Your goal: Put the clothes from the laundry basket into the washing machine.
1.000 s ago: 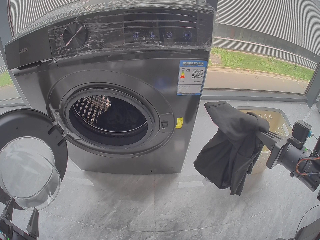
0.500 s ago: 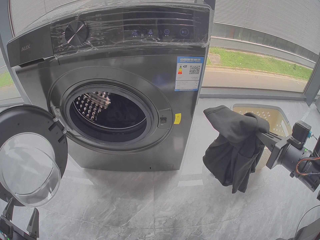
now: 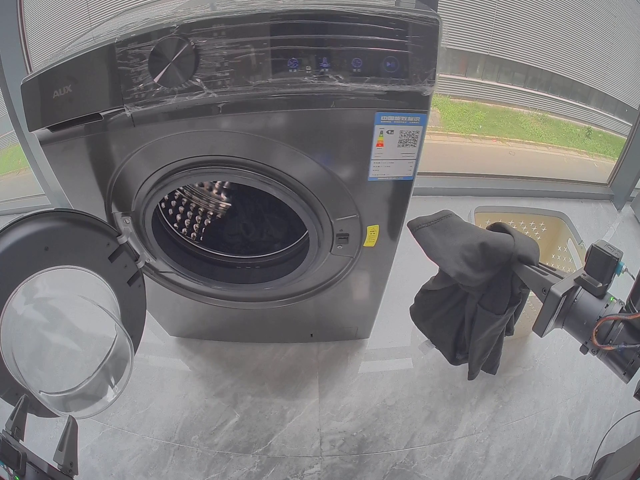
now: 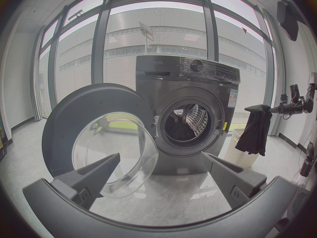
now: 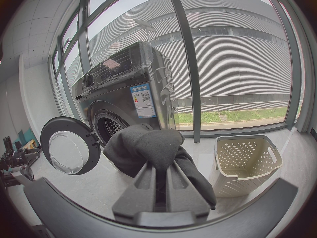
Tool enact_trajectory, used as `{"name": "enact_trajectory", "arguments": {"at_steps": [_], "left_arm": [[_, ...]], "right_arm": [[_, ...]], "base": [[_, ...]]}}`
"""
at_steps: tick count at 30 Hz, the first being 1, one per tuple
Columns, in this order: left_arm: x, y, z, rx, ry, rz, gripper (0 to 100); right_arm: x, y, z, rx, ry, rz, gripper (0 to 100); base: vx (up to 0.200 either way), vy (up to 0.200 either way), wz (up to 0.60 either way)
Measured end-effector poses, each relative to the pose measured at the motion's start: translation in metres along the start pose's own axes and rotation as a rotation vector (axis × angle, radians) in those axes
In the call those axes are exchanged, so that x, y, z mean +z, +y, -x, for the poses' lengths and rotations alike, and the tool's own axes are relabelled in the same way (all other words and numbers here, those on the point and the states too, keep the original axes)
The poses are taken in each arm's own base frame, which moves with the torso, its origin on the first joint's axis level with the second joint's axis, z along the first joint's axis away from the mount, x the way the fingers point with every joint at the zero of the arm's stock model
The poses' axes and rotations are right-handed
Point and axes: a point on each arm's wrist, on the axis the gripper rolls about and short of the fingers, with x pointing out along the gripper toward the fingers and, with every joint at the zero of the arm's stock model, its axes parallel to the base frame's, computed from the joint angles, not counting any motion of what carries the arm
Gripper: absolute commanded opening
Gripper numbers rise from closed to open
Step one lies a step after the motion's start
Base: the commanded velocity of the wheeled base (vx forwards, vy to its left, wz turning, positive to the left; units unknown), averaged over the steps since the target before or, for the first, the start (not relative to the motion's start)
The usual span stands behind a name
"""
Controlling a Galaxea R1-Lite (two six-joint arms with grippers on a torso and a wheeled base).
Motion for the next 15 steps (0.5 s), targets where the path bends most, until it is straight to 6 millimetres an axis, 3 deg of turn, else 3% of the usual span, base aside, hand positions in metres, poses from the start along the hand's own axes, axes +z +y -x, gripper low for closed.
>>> {"name": "enact_trajectory", "arguments": {"at_steps": [10,15], "left_arm": [[0.0,0.0,0.0,0.001,0.0,-0.001,100],[0.0,0.0,0.0,0.002,0.0,-0.001,100]], "right_arm": [[-0.0013,0.0001,-0.0001,0.001,0.006,-0.025,0],[-0.0024,0.0005,-0.0018,0.003,0.012,-0.026,0]], "base": [[0.0,0.2,0.0],[0.0,0.0,0.0]]}}
